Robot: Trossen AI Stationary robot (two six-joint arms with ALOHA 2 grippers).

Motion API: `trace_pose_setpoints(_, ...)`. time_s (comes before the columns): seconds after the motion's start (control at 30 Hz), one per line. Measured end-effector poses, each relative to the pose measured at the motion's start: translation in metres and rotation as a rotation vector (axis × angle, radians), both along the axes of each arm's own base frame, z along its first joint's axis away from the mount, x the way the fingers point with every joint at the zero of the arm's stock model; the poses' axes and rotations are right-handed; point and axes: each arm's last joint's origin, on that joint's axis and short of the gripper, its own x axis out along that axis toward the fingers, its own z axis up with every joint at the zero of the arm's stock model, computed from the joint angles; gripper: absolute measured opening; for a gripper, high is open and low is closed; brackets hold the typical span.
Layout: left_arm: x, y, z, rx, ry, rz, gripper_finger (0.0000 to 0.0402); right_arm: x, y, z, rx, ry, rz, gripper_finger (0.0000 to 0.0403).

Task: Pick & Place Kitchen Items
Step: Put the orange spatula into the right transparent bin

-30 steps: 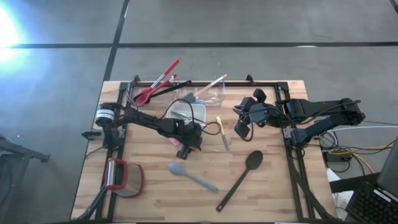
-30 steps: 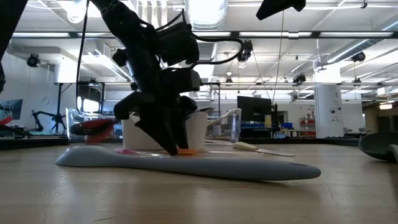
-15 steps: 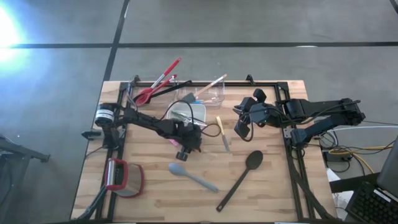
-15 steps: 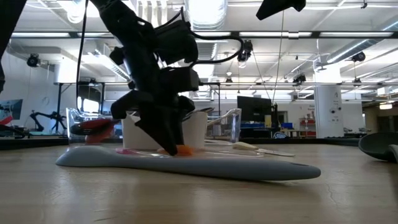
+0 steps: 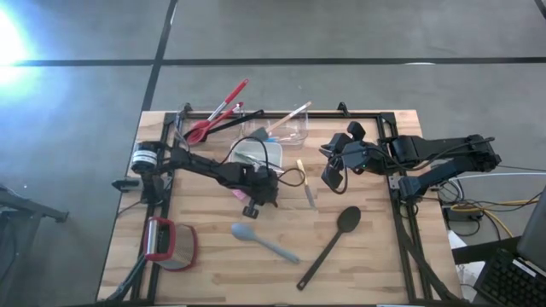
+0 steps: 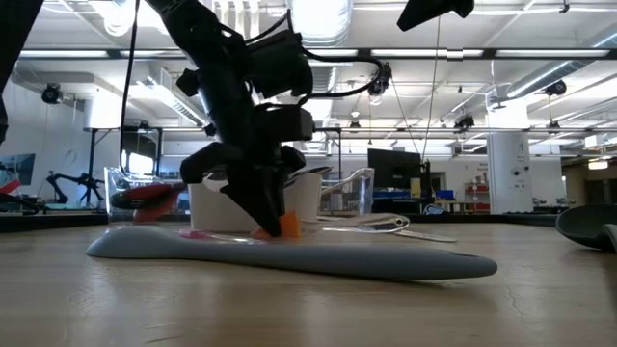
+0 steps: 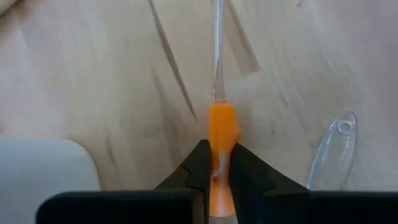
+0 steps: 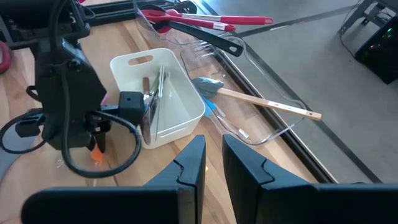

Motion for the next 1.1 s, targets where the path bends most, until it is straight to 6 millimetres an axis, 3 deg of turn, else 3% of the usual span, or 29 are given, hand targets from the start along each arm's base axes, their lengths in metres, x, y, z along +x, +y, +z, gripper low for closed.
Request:
trace_pose_setpoints(0.27, -0.002, 0.004, 0.026, -0.007, -0.101, 0.013, 0.0036, 0.0, 0.0, 0.0, -0.003, 0.009, 0.004, 0.005)
trace_pose_setpoints(0.5, 0.001, 0.028, 0.047, -0.095, -0.343, 0.097, 0.0036, -0.001, 0.005, -0.001, -0.015, 0.015, 0.022, 0.0048)
trace_pose_setpoints(0.77, -0.029, 0.047, 0.077, -0.194, -0.623, 0.134, 0.0036, -0.013, 0.015, -0.001, -0.061, -0.002, -0.009, 0.0047)
trace_pose_setpoints(0.9, -0.045, 0.05, 0.088, -0.267, -0.862, 0.11, 0.0036, -0.012, 0.017, -0.011, -0.086, -0.025, -0.044, 0.0047)
trace_pose_setpoints(1.0, -0.055, 0.051, 0.092, -0.323, -1.017, 0.071, 0.0036, -0.008, 0.017, -0.021, -0.096, -0.036, -0.037, 0.0047)
trace_pose_setpoints(1.1, -0.06, 0.055, 0.09, -0.377, -1.025, 0.092, 0.0036, -0.003, 0.019, -0.028, -0.117, -0.047, -0.009, 0.0047)
